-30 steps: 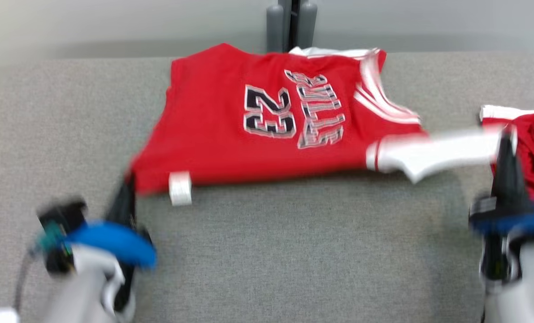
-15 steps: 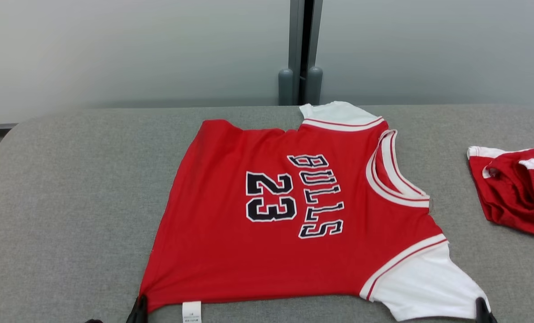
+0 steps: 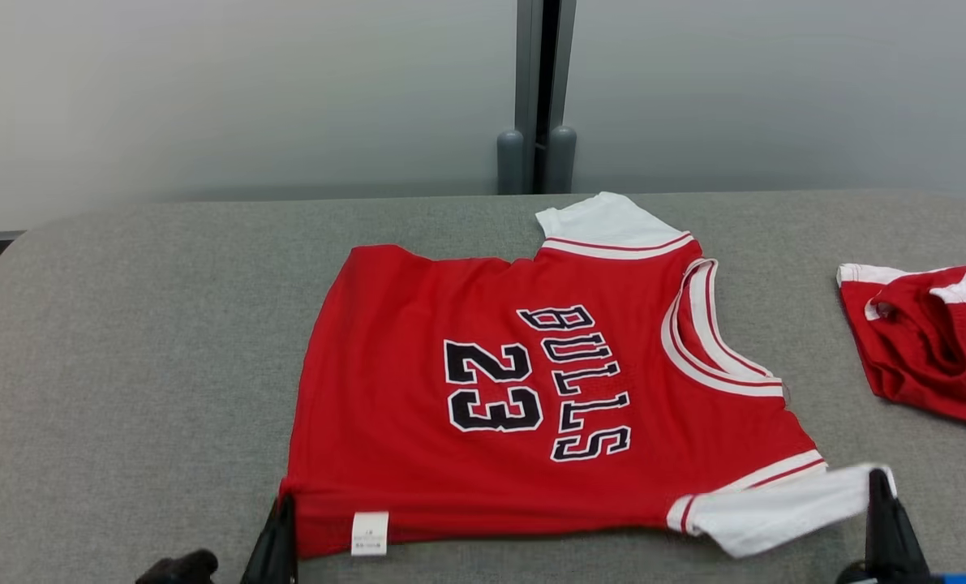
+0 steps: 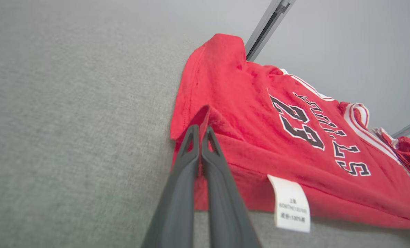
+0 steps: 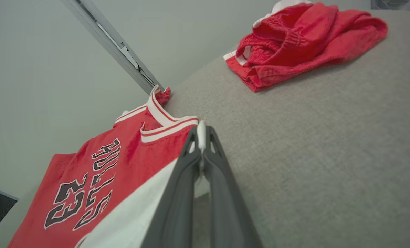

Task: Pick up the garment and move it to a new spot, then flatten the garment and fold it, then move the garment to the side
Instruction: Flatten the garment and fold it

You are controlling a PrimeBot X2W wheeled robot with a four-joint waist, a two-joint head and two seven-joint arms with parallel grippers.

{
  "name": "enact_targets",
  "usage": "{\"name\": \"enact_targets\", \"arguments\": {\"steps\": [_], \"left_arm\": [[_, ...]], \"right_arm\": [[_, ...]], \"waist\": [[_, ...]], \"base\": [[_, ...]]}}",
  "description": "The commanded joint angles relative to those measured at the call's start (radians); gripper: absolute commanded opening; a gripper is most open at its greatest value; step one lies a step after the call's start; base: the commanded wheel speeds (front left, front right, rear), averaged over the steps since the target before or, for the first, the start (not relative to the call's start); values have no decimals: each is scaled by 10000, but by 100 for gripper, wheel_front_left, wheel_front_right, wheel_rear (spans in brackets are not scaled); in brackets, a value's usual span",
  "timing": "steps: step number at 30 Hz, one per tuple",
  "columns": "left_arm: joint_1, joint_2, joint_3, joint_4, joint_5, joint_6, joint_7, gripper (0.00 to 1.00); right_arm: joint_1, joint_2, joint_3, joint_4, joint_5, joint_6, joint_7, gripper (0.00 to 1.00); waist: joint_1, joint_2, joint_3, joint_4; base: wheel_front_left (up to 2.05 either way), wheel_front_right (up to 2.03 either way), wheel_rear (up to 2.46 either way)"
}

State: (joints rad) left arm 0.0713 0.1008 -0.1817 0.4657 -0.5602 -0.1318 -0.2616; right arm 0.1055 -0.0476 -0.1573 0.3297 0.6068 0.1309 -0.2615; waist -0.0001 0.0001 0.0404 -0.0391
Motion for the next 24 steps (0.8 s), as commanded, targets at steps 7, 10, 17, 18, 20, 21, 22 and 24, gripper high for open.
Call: {"name": "enact_targets", "arguments": {"steps": [7, 10, 17, 18, 20, 21, 22, 24], "left_arm": [[-2073, 124, -363, 70, 63, 19, -44, 0], [-2720, 193, -516, 342, -59, 19, -41, 0], [-3995, 471, -831, 852, -165, 19, -36, 0], [-4140, 502, -878, 885, -172, 19, -38, 0], [-4392, 578, -978, 915, -173, 19, -36, 0], [-4472, 606, -1014, 942, -175, 19, -38, 0], [-4549, 628, -1032, 971, -190, 19, -36, 0], [-4648, 648, -1058, 1055, -197, 19, -36, 0]], "right_arm": [[-2889, -63, 187, 612, -319, -2, -38, 0], [-3833, -67, 82, 1069, -658, -2, -38, 0], [-5513, -238, -269, 1957, -1622, -2, -38, 0], [-5684, -225, -343, 2078, -1696, -2, -38, 0], [-5995, -245, -475, 2294, -1896, -2, -38, 0], [-6114, -239, -545, 2390, -1992, -2, -38, 0], [-6222, -237, -608, 2503, -2110, -2, -38, 0], [-6395, -235, -692, 2560, -2393, -2, -40, 44]], "waist": [[1, -1, 1040, 316], [1, -1, 1387, 410], [1, -1, 2097, 553], [1, -1, 2175, 561], [1, -1, 2303, 566], [1, -1, 2342, 565], [1, -1, 2372, 566], [1, -1, 2412, 564]], "base": [[0, 0, 0], [0, 0, 0], [0, 0, 0], [0, 0, 0], [0, 0, 0], [0, 0, 0], [0, 0, 0], [0, 0, 0]]}}
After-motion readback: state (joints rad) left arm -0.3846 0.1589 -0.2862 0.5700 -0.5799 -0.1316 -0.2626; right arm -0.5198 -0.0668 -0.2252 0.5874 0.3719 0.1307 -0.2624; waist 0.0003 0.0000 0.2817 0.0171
